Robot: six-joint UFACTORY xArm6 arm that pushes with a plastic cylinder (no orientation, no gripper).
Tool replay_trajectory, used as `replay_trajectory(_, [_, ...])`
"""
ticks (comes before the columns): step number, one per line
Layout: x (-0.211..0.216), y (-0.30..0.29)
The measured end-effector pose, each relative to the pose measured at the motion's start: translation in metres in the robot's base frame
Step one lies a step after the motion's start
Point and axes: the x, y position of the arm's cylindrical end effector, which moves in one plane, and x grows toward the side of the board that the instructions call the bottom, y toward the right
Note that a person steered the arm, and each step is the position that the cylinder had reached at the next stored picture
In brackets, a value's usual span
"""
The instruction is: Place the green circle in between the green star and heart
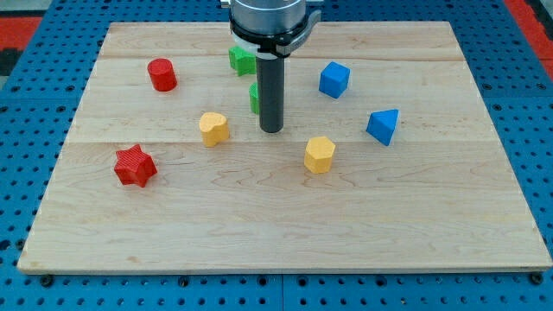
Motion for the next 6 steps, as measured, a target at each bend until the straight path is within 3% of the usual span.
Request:
replay_trajectory(4, [0.026, -0.028])
replay_trajectory(6, [-0.01, 0.031])
